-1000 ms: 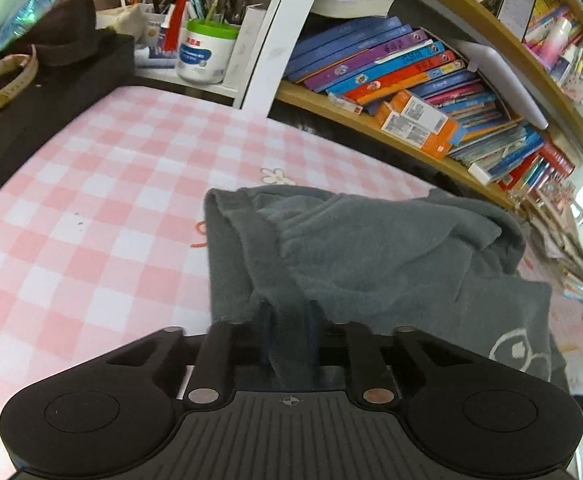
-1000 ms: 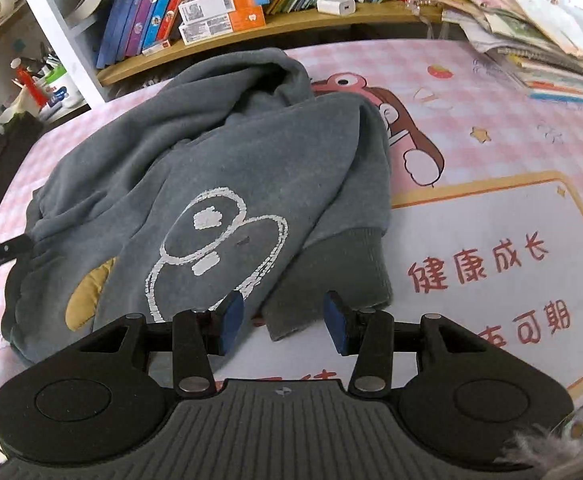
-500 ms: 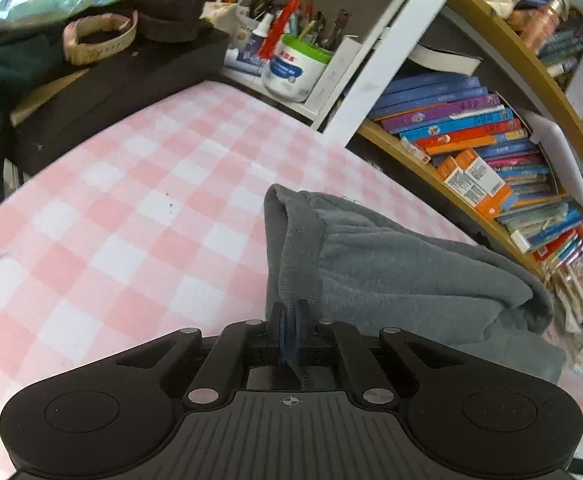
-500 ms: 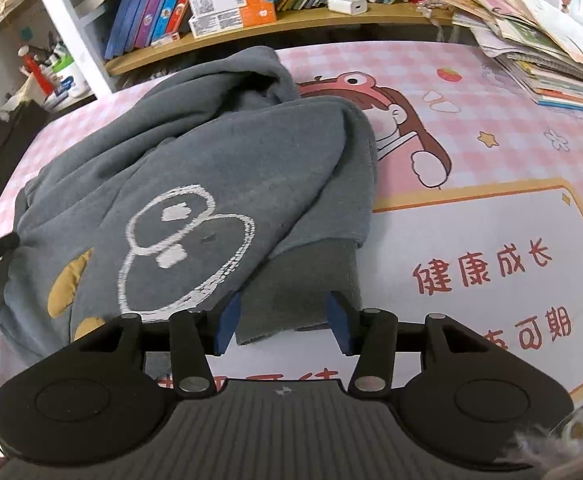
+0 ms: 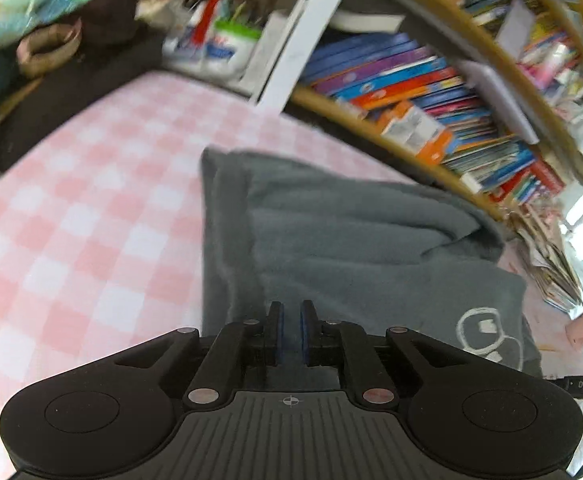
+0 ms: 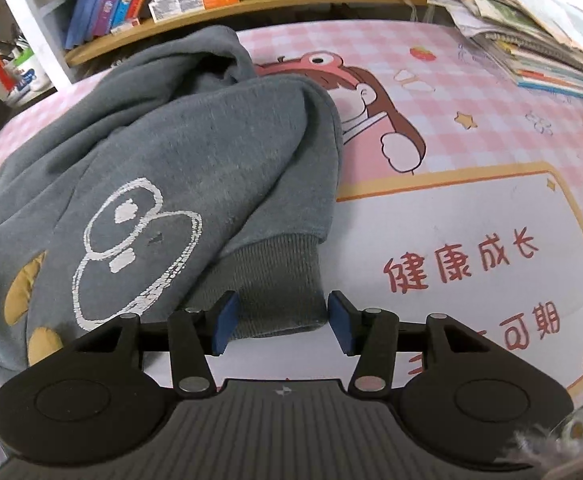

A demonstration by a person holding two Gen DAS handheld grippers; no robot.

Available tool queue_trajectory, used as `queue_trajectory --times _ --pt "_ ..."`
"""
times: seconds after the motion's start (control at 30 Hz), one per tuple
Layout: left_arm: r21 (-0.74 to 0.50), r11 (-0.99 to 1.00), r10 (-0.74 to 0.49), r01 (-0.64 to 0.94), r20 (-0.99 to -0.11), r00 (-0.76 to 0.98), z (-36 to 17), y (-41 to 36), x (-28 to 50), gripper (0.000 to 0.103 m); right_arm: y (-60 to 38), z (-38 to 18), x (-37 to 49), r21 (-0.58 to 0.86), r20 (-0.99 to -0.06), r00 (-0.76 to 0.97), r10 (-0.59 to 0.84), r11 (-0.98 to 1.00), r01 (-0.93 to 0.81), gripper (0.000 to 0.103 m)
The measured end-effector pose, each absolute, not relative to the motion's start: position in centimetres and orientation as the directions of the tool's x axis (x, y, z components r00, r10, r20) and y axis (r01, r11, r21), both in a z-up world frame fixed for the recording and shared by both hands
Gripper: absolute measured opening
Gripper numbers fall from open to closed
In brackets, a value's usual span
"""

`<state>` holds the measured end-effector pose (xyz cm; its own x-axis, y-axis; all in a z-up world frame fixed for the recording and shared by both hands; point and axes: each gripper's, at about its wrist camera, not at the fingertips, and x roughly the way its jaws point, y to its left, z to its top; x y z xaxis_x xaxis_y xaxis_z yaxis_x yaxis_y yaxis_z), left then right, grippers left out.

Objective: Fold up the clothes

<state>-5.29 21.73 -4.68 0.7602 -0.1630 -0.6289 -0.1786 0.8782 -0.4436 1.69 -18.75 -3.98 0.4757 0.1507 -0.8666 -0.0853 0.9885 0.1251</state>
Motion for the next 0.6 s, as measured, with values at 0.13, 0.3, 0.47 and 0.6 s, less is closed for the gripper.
queue_trajectory --times 0.13,0.3,0.47,0.6 --pt "-0.47 0.855 -0.173 -0.218 -0.655 0.735 -6.0 22.2 -5.0 0.007 -18.6 -4.5 2.0 0.124 -0.87 0.469 0.152 0.988 -0.091 0.044" --pt "-0.464 0.854 -0.167 -0.234 -0.671 0.722 -6.4 21.8 -4.5 0.006 -19.4 -4.8 2.2 0.163 -0.866 0.466 0.183 0.983 -0.084 0.014" --pt "-0.477 0.843 -0.172 -0.248 -0.676 0.716 -6.5 22.5 -4.7 0.004 -22.2 -3.0 1.8 0.168 -0.831 0.525 0.184 0.983 -0.078 0.007" --pt "-0.453 0.855 -0.155 -0.253 -0.689 0.708 -6.2 22.8 -4.6 0.004 -26.3 -0.2 1.6 0.057 -0.79 0.611 0.053 0.998 -0.012 0.007"
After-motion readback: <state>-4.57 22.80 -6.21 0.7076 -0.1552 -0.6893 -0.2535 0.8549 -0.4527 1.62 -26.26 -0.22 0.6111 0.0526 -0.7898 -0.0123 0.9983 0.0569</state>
